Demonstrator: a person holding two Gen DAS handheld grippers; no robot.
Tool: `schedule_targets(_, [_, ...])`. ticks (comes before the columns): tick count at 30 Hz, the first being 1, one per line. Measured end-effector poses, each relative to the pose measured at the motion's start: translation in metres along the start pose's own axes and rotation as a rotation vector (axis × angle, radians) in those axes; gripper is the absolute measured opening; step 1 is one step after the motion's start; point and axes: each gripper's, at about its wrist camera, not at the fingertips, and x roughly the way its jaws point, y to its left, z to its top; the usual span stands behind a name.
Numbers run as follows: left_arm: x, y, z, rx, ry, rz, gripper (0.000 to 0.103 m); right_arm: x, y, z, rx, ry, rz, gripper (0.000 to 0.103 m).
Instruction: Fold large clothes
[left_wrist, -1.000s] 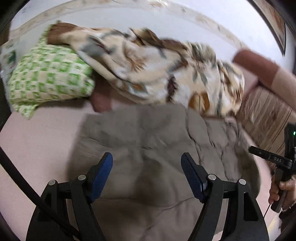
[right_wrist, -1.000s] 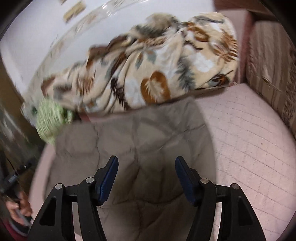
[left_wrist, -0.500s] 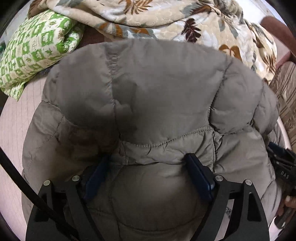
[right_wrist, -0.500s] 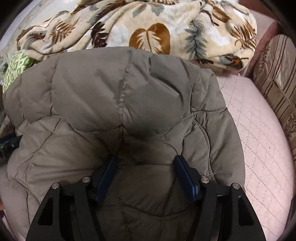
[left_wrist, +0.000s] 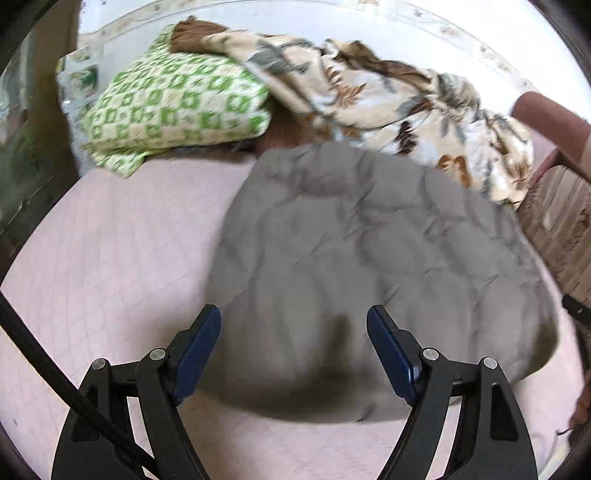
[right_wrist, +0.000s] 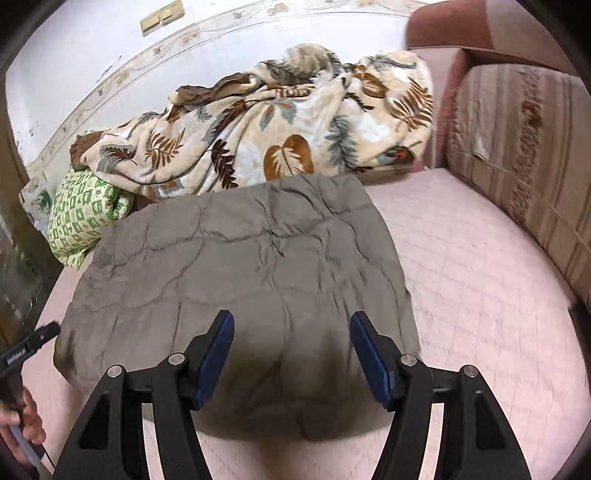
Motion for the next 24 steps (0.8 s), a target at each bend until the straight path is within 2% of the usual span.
schedule_targets(2, [0.022,0.005,-0.011,0.003,0.061,0.028,0.081,0.013,0.002,-0.007,0.000,0.046,-0.010,0.069])
schedule_targets(4, [0.032,0.007,-0.012,0.011,0.082,0.032,0.083,0.026,0.003,-0.014,-0.027,0.073,-0.024,0.069])
schedule_targets(6, [0.045,0.009,-0.008,0.019,0.133,0.028,0.086,0.054,-0.004,-0.024,-0.015,0.175,-0.016,0.069])
schedule_targets(8, [0.055,0.012,-0.007,0.002,0.163,0.031,0.092,0.071,-0.011,-0.030,0.009,0.230,0.002,0.070])
schedule_targets(11, [0.055,0.012,-0.006,-0.031,0.146,0.035,0.092,0.077,-0.018,-0.026,0.067,0.259,0.020,0.070])
schedule_targets(13, [0.039,0.010,-0.003,-0.047,0.101,0.040,0.086,0.070,-0.015,-0.022,0.064,0.251,-0.009,0.069])
schedule_targets(15, [0.022,0.007,0.001,-0.042,0.036,0.033,0.085,0.046,-0.004,-0.014,0.047,0.169,-0.048,0.065])
schedule_targets(19, [-0.008,-0.032,0.008,0.052,-0.089,-0.018,0.085,0.008,0.035,-0.002,-0.070,-0.010,0.020,0.065])
schedule_targets(22, [-0.006,-0.069,0.003,0.132,-0.094,-0.063,0.085,0.015,0.061,-0.005,-0.092,-0.003,0.112,0.065])
schedule_targets(24, [0.006,-0.089,-0.004,0.171,-0.057,-0.081,0.085,0.029,0.078,-0.010,-0.120,0.031,0.118,0.065])
